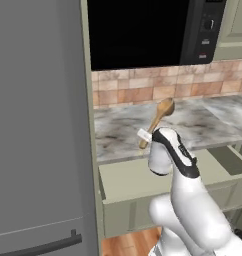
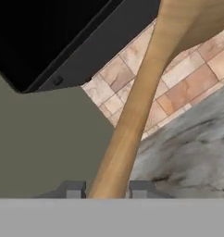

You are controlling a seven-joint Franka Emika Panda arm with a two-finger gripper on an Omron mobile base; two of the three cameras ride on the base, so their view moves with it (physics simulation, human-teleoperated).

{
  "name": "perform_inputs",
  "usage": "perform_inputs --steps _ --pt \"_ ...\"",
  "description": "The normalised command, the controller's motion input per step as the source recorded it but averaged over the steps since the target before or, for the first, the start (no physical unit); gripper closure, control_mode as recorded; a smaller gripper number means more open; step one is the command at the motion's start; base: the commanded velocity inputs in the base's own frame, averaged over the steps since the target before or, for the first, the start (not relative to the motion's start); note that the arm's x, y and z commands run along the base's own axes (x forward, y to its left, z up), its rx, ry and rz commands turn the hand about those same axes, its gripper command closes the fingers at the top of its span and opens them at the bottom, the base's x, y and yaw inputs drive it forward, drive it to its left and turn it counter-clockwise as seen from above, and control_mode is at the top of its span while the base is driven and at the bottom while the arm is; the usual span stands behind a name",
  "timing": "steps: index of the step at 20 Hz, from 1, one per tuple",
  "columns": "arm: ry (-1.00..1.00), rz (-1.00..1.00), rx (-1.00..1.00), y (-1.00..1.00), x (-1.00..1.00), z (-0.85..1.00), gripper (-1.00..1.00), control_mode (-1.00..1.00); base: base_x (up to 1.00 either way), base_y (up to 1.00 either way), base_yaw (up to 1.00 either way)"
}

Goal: Organize the utensils by type. Pick up the wooden spoons from the counter and place them in the open cabinet. Then pick up the metallic utensils from the counter and place them in the open drawer.

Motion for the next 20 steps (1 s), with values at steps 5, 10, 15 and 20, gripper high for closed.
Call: perform_inputs --steps 5,10,15,20 --pt "0.01 0.01 0.18 -1.00 -0.93 0.88 1.00 -1.00 0.00 0.00 0.00" --pt "0.08 0.02 0.16 -1.00 -1.00 0.36 1.00 -1.00 0.00 0.00 0.00" --pt "0.18 0.02 0.08 -1.00 -0.89 0.10 1.00 -1.00 0.00 0.00 0.00" --pt "0.27 0.01 0.00 -0.89 -0.72 0.00 1.00 -1.00 0.00 0.00 0.00"
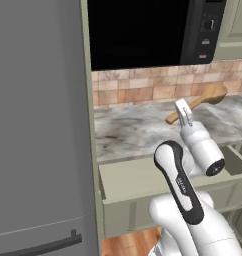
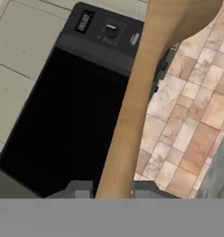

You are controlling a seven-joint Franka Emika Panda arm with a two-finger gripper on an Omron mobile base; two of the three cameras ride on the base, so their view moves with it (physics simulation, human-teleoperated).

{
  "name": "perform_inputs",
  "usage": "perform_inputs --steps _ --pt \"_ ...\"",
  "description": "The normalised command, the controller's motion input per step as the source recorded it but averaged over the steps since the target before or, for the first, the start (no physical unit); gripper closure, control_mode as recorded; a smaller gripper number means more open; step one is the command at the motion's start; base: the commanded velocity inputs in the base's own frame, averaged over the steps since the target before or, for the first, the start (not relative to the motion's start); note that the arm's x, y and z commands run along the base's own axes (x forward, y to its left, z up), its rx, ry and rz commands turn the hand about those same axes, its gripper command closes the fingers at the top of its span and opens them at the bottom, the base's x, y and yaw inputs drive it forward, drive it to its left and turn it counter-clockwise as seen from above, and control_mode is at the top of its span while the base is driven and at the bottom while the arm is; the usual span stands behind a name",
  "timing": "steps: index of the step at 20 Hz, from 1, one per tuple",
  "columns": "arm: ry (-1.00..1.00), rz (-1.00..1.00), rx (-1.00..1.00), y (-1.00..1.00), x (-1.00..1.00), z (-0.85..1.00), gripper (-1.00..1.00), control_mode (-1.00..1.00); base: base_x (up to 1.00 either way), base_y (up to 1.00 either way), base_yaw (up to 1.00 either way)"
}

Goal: Organize the utensils by type. Pick up the wooden spoons from the counter and place them in the open cabinet. Then pick up the metallic utensils from the counter and place them in the open drawer.

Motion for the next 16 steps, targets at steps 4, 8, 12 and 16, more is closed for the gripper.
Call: perform_inputs --steps 4,8,12,16 --pt "0.29 0.11 0.00 -0.69 -0.97 0.00 1.00 -1.00 0.00 0.00 0.00" --pt "0.32 0.20 -0.12 -0.64 -0.99 0.00 1.00 -1.00 0.00 0.00 0.00" --pt "0.33 0.17 -0.24 -0.51 -0.98 -0.06 1.00 -1.00 0.00 0.00 0.00" --pt "0.30 0.09 -0.32 -0.30 -1.00 -0.05 1.00 -1.00 0.00 0.00 0.00"
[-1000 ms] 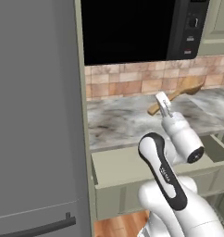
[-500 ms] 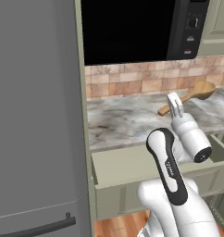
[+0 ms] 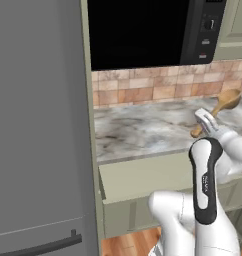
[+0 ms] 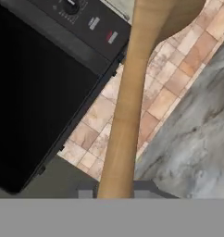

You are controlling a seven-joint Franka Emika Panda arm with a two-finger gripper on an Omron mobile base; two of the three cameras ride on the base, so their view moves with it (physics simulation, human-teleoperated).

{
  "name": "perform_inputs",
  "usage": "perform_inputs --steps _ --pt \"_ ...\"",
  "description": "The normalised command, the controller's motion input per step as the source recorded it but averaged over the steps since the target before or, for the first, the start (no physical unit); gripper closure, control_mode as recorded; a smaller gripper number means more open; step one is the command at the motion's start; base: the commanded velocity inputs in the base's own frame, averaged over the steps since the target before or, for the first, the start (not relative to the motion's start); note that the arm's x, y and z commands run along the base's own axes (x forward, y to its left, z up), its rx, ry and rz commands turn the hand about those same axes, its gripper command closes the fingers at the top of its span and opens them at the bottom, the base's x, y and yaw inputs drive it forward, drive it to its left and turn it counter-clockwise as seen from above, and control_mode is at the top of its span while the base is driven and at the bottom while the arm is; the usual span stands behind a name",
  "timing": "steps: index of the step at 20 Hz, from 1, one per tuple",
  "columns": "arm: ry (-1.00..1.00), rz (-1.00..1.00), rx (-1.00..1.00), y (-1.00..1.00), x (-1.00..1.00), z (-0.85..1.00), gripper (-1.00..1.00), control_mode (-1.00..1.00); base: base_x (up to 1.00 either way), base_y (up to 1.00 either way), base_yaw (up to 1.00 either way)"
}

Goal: Organize the utensils by type. Pick up the wooden spoons from the counter and place them in the open cabinet. Then pick up the metallic utensils from the counter and place them in the open drawer.

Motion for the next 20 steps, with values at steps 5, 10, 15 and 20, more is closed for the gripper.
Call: perform_inputs --steps 5,10,15,20 --pt "0.25 0.02 -0.40 -0.08 -1.00 0.00 1.00 -1.00 0.00 0.00 0.00" --pt "0.29 0.00 -0.54 0.04 -0.99 0.00 1.00 -1.00 0.00 0.00 0.00" --pt "0.50 0.00 -0.73 0.49 -0.32 -0.10 1.00 -1.00 0.00 0.00 0.00" --pt "0.42 0.00 -0.51 0.30 0.03 -0.05 1.00 -1.00 0.00 0.00 0.00"
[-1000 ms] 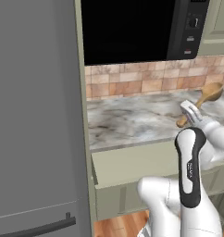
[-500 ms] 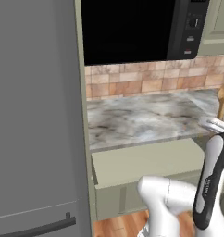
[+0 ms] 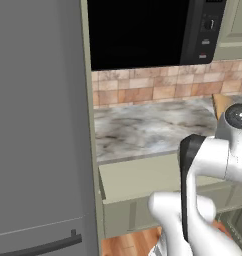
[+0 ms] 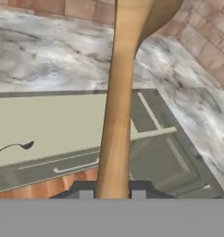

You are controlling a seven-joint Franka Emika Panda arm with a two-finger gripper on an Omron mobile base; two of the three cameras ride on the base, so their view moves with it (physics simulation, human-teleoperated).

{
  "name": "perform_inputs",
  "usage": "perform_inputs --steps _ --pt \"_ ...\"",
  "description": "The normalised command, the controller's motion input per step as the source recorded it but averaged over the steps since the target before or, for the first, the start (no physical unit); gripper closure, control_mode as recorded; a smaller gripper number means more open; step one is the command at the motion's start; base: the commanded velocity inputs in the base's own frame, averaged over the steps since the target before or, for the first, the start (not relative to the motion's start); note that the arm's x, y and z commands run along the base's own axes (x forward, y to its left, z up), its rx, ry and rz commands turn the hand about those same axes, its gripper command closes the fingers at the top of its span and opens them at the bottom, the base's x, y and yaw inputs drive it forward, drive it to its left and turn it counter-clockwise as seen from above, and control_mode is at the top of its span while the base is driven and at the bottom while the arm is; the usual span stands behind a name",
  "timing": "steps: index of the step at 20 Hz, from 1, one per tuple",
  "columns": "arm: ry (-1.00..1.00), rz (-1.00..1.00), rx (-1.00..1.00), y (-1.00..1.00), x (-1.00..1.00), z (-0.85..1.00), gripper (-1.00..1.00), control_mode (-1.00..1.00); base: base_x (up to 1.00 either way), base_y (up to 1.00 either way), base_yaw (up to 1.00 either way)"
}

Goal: Organize the utensils by type. Pick up the wooden spoons from the counter and place them in the open cabinet. Then pick up the metallic utensils from the counter and place them in the open drawer.

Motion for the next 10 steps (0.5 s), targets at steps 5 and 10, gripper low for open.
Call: perform_inputs --steps 5,10 --pt "-0.13 0.05 -0.05 -0.25 -0.64 -0.20 1.00 -1.00 0.00 0.00 0.00" --pt "-0.20 0.15 -0.03 0.08 -0.37 -0.42 1.00 -1.00 0.00 0.00 0.00"
